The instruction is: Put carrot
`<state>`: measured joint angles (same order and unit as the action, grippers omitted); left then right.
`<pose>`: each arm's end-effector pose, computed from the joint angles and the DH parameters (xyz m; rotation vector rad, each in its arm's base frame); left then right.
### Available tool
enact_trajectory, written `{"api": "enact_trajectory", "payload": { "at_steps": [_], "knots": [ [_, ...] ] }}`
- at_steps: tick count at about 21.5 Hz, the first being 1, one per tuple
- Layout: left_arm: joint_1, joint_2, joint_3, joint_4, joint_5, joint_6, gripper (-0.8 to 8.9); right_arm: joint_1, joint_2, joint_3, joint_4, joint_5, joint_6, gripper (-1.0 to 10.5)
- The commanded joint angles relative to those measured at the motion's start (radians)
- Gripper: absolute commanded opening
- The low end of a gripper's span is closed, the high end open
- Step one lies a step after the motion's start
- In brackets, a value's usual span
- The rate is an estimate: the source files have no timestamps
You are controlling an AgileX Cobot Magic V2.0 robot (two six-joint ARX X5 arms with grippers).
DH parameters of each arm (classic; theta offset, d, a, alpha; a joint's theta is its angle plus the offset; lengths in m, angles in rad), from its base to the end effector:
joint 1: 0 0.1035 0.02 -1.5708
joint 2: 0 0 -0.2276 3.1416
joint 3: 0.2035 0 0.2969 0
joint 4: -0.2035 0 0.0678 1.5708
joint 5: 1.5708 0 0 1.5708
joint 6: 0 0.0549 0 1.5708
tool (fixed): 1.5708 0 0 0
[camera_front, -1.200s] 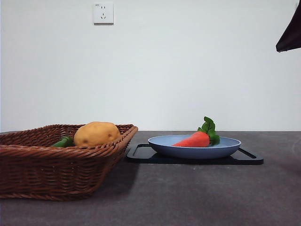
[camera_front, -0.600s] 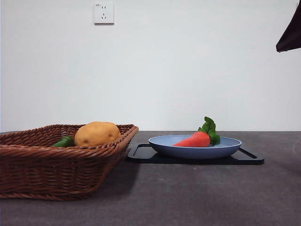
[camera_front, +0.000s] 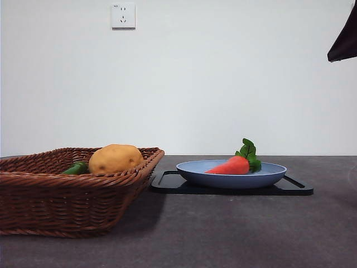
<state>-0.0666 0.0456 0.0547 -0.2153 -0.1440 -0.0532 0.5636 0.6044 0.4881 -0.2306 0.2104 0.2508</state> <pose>0.2025 -0.0056 0.1515 -0.0313 0.2030 0.0826 0.2113 0.1200 0.2174 0.1145 0.3640 0.3064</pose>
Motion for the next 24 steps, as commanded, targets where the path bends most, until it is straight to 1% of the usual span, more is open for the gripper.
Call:
{"api": "enact_trajectory", "payload": {
  "at_steps": [1,17,18,19,20,21,22,23,24],
  "knots": [
    [0.014,-0.005,-0.021,-0.022,0.046,-0.007,0.08,0.007,0.002,0.01,0.014,0.005,0.011,0.1],
    [0.016,-0.004,-0.021,-0.036,0.044,-0.006,0.08,0.007,0.001,0.01,0.013,0.005,0.01,0.1],
    [0.016,-0.004,-0.021,-0.036,0.044,-0.006,0.08,0.006,-0.01,0.01,0.008,0.014,-0.023,0.1],
    [0.016,-0.004,-0.021,-0.036,0.044,-0.006,0.08,0.005,-0.034,0.01,0.005,0.049,-0.118,0.1],
    [0.016,-0.004,-0.021,-0.036,0.044,-0.006,0.08,0.0,-0.066,0.009,-0.003,0.092,-0.196,0.1],
    [0.016,-0.004,-0.021,-0.036,0.044,-0.006,0.08,-0.015,-0.105,0.006,-0.007,0.114,-0.255,0.1],
    [0.016,-0.004,-0.021,-0.036,0.044,-0.006,0.08,-0.045,-0.145,-0.001,-0.007,0.108,-0.29,0.1],
    [0.016,-0.004,-0.021,-0.036,0.044,-0.006,0.08,-0.087,-0.194,-0.016,-0.005,0.099,-0.297,0.1],
    [0.016,-0.004,-0.021,-0.036,0.044,-0.006,0.08,-0.138,-0.244,-0.043,0.004,0.09,-0.283,0.1]
  ]
}}
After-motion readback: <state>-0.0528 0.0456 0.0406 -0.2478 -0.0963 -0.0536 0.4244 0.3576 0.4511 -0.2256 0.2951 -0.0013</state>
